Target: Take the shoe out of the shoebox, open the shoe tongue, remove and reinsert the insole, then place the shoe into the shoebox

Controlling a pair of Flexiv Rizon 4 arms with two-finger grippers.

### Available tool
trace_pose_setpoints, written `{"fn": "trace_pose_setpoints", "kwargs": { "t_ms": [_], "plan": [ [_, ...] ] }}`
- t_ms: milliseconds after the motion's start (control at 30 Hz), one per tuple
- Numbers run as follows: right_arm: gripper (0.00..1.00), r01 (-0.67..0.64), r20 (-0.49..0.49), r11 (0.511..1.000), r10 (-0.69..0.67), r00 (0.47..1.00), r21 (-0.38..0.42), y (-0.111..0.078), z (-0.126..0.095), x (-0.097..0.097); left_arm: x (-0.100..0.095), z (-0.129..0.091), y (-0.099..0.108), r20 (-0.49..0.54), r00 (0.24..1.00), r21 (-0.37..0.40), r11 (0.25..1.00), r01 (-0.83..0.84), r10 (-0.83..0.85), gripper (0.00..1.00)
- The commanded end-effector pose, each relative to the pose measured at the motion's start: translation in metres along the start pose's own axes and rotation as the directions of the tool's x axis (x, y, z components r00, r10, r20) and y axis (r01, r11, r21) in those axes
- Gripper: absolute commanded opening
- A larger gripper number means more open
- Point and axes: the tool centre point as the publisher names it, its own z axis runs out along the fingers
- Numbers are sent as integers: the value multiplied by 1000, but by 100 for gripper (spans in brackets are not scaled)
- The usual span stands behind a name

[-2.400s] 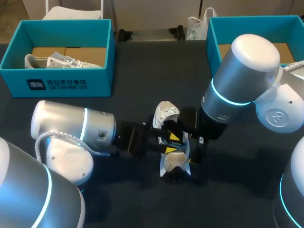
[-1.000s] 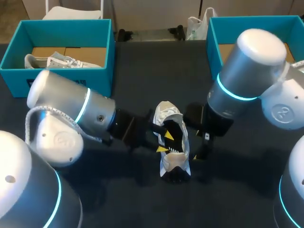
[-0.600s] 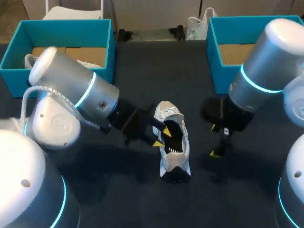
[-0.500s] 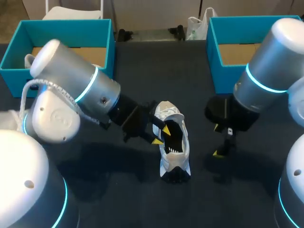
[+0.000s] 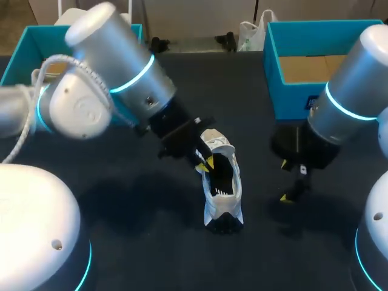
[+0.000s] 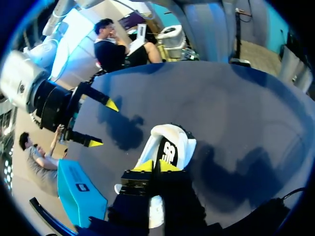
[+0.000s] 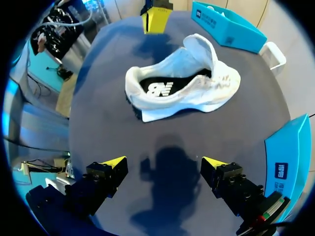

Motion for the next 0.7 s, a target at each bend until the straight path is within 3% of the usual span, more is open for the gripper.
{"fn": "trace_pose_setpoints", "kwargs": {
  "t_ms": [33,167,700],
  "plan": [
    [100,6,24,1000,-6,1000,-12,-35,-34,7,-7,-5,3,-326,945,2,1000,-24,24,0],
    [100,45,14,999,-45,999,6,-57,-46,9,-2,-17,7,-498,862,34,995,-90,95,0],
    [100,45,14,999,-45,999,6,-57,-46,9,-4,-15,6,-514,848,47,991,-122,129,0]
  ]
}}
